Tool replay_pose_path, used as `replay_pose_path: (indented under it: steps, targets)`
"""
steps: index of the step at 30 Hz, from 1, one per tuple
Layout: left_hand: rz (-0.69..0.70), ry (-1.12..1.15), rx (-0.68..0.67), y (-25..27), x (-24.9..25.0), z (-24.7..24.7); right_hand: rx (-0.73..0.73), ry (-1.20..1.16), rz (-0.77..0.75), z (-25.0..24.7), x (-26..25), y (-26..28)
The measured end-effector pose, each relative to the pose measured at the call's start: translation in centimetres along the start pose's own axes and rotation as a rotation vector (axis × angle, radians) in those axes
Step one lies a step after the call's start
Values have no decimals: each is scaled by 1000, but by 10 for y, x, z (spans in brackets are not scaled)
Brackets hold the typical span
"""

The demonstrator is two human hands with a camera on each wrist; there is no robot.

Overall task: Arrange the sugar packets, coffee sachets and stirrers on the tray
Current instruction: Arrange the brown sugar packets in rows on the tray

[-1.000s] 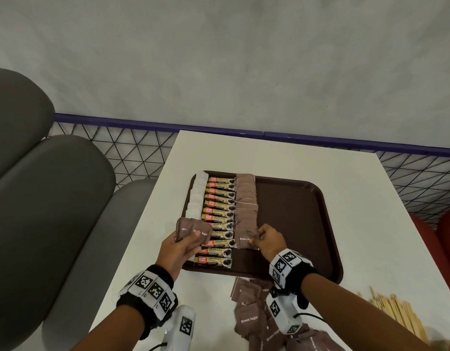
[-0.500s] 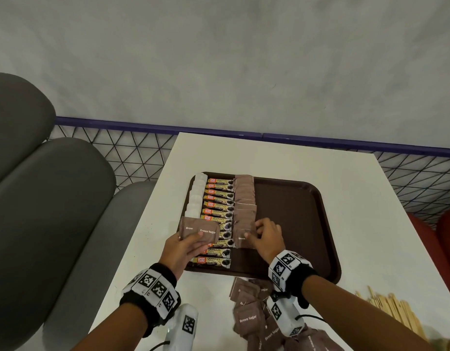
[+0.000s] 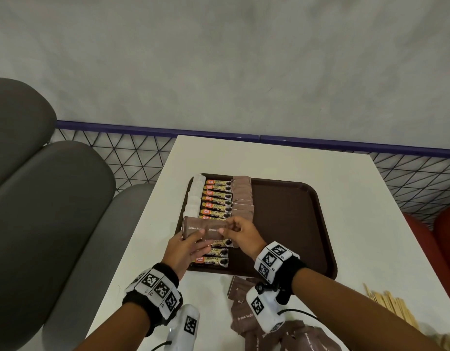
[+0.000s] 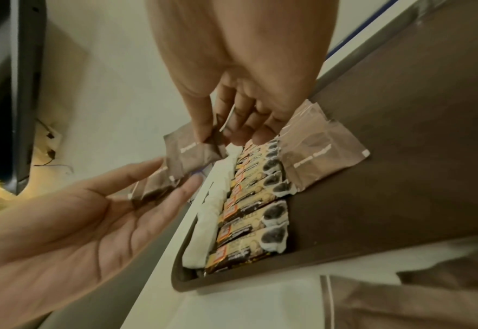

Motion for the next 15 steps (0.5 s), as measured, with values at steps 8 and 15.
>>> replay_pose_path:
  steps: [8, 15]
  targets:
    - [-12, -9, 137, -7, 0, -15, 291, 168, 97, -67, 28, -18]
    - [30, -49, 124, -8, 0, -17, 167, 322, 136, -61, 52, -6]
Point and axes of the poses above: each hand's wrist, its own y-axis away from the middle knuckle, its own z-axis out of the palm, x = y × z, the point moved 6 cm from there along -y, towards the middle knuckle, and after that the axes turned 14 degrees about x, right-handed, at the moved point
